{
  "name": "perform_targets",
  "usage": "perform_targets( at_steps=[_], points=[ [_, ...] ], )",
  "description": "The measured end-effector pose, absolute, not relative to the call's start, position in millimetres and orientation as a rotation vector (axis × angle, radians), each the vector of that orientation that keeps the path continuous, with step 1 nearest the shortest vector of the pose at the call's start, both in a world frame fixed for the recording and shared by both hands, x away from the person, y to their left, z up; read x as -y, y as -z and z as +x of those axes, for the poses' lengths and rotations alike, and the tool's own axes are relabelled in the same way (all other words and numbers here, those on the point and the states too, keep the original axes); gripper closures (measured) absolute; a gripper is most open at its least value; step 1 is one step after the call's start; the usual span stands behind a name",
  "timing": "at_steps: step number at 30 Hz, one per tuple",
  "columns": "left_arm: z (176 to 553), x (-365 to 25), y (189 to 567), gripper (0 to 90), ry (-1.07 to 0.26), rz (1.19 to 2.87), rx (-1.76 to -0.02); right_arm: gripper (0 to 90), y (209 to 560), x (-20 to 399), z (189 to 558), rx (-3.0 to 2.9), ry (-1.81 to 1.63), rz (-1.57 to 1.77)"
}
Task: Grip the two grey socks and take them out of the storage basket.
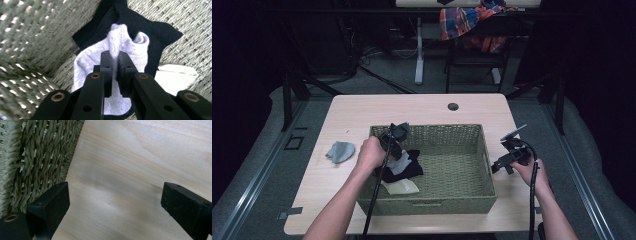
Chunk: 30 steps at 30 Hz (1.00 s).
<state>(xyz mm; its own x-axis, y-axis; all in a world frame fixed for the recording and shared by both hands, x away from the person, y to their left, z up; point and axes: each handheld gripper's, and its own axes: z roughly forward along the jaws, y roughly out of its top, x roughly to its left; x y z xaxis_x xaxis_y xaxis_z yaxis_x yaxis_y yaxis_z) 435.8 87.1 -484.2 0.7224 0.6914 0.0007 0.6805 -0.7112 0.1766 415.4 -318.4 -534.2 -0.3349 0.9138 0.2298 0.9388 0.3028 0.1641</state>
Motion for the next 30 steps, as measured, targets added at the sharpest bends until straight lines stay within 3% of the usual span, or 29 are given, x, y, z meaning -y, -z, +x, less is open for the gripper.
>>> perform_targets(
  at_steps=[30],
  points=[
    [443.6,-119.5,401.9,85.4,-0.203,2.645,-1.097,8.1,534.4,318.3,415.5,2.459,0.410,-1.755]
  ],
)
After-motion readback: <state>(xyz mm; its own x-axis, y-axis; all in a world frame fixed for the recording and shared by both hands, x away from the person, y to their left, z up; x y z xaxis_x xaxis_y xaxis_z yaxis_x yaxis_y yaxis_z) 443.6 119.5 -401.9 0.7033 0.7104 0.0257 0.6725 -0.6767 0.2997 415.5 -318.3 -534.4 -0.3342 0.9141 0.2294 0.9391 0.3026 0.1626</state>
